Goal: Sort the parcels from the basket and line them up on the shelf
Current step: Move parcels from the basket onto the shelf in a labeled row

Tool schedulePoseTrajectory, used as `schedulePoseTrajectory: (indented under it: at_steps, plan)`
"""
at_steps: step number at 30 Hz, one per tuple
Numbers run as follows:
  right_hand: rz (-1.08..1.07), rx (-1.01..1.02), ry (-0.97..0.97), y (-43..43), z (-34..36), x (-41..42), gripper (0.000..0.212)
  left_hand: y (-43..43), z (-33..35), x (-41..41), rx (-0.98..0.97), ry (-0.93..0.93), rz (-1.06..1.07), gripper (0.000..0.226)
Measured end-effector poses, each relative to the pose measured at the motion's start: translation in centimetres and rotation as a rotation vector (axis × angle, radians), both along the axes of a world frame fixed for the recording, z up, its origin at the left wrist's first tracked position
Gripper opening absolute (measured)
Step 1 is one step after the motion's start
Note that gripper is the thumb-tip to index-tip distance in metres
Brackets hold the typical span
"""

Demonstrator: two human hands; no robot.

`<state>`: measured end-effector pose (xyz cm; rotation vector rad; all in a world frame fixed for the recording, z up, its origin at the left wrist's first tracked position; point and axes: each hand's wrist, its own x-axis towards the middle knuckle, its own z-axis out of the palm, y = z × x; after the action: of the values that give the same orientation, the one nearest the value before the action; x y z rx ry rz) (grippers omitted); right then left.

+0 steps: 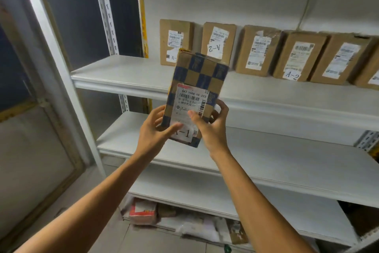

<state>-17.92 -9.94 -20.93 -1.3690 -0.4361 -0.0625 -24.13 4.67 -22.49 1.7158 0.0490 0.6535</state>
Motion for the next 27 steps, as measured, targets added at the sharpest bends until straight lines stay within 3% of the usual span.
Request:
schedulePoseTrajectory:
  at_steps: [7,13,16,20,24,27]
  plan:
    - [0.059,-0.080,-0.148,6.8,0.4,2.1,0.076,5.6,1.6,1.4,0.064,-0.064,0.177,0.061]
    - [0.067,-0.038,-0.236,13.7,2.5,6.5,0.063,11.2,4.2,5.1,0.076,-0.113,0.263,0.065]
    - [0.049,-0.031,-0.293,16.7,4.9,9.9,0.058,13.7,6.5,7.4,0.030,-0.101,0.317,0.056]
    - [0.114,-0.094,-0.341,20.3,7.8,14.6,0.056,17.2,9.8,11.0,0.109,-0.116,0.411,0.060]
    - [0.163,-0.160,-0.290,23.3,7.8,18.9,0.075,21.4,10.7,14.7,0.164,-0.042,0.349,0.077]
    - [0.158,-0.233,-0.260,25.4,6.9,21.4,0.077,24.1,10.0,17.4,0.155,0.005,0.279,0.081]
